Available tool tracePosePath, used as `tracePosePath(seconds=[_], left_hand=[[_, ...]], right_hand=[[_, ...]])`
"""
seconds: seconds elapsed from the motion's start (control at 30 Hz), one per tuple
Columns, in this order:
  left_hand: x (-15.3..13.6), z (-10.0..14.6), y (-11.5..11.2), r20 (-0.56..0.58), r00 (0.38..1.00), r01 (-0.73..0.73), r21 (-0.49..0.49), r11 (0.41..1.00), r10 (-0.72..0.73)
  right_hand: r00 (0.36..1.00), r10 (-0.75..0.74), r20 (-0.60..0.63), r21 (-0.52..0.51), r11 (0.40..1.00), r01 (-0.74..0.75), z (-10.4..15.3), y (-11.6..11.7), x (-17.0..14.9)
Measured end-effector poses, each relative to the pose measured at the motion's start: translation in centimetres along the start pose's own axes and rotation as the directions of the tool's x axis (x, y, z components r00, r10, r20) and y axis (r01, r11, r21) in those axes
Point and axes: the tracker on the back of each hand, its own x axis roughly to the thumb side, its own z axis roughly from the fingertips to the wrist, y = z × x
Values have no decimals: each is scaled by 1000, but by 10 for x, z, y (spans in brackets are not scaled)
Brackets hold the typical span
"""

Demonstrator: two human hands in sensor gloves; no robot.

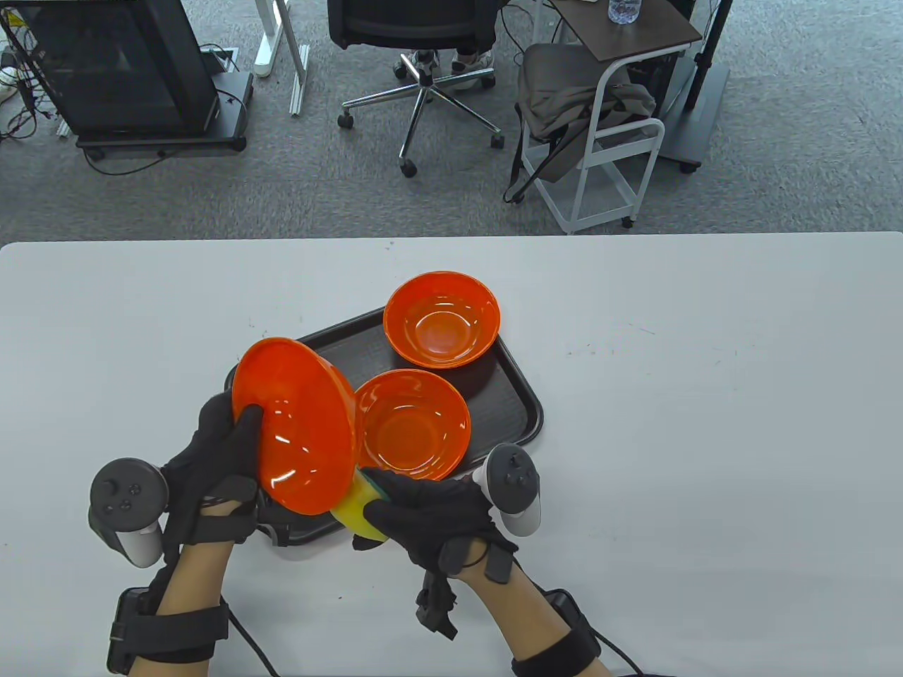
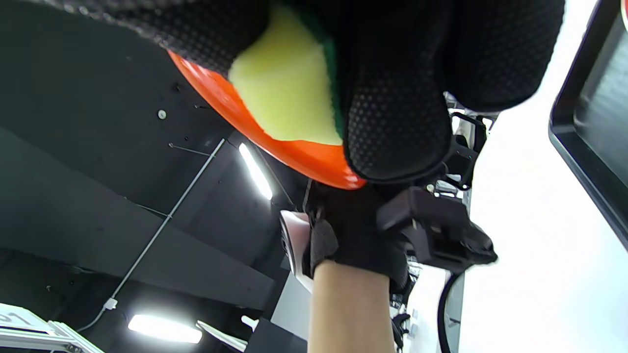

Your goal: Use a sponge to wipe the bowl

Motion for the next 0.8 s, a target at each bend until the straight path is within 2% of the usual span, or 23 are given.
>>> tracePosePath(seconds=[0.27, 0.43, 0.57, 0.73, 0.8], left_hand=[[-3, -1, 0, -32, 998, 51, -36, 998, -52], [-1, -1, -6, -19, 996, 80, -117, 990, -83], [-1, -1, -12, 1, 997, 77, -172, 982, -78], [4, -1, -21, 62, 996, 80, -271, 959, -65], [6, 0, -24, 84, 995, 82, -281, 956, -60]], right_hand=[[993, 80, 88, -132, 989, -68, 5, -18, 12], [979, 160, 127, -228, 965, -128, 11, -28, 18], [965, 229, 127, -254, 948, -192, 12, -30, 19], [967, 220, 128, -256, 950, -182, 13, -31, 20], [968, 216, 127, -259, 949, -178, 13, -31, 20]])
